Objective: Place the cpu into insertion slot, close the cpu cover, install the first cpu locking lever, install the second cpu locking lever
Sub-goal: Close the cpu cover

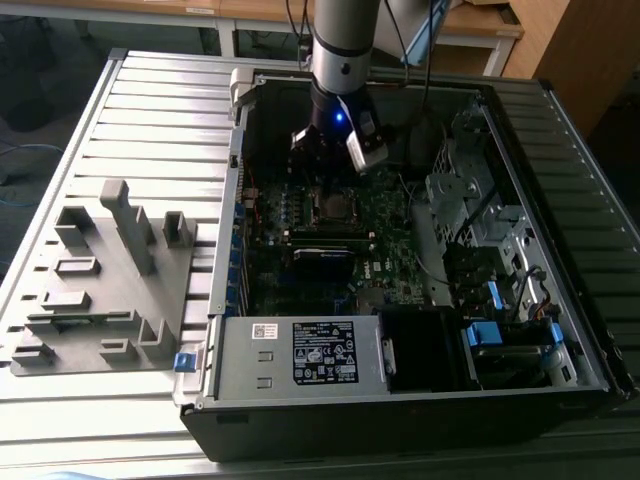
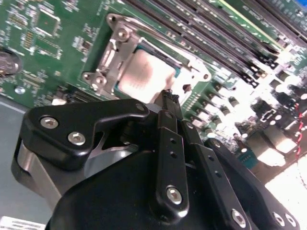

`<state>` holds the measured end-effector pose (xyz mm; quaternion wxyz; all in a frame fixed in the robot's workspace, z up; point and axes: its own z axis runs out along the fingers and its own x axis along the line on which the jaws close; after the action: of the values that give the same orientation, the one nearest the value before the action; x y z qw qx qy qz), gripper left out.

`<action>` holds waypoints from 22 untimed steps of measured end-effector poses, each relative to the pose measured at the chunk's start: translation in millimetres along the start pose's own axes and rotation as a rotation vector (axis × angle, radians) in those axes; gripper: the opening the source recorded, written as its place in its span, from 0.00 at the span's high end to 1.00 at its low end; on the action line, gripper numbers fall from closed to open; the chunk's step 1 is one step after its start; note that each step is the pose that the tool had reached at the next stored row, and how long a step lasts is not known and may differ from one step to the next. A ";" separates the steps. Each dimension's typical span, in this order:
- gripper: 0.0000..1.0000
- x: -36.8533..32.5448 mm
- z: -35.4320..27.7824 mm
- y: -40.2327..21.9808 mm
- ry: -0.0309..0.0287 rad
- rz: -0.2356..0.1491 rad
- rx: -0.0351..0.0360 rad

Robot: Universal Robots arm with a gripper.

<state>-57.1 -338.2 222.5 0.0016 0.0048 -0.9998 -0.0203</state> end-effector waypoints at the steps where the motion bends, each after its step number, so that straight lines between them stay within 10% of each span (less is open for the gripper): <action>1: 0.89 0.6 0.4 -1.1 0.0001 0.000 0.0001; 22: 0.89 11.0 7.5 -2.9 0.0002 0.000 -0.0052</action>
<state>-68.1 -340.8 215.0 0.0017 0.0049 -0.9997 -0.0229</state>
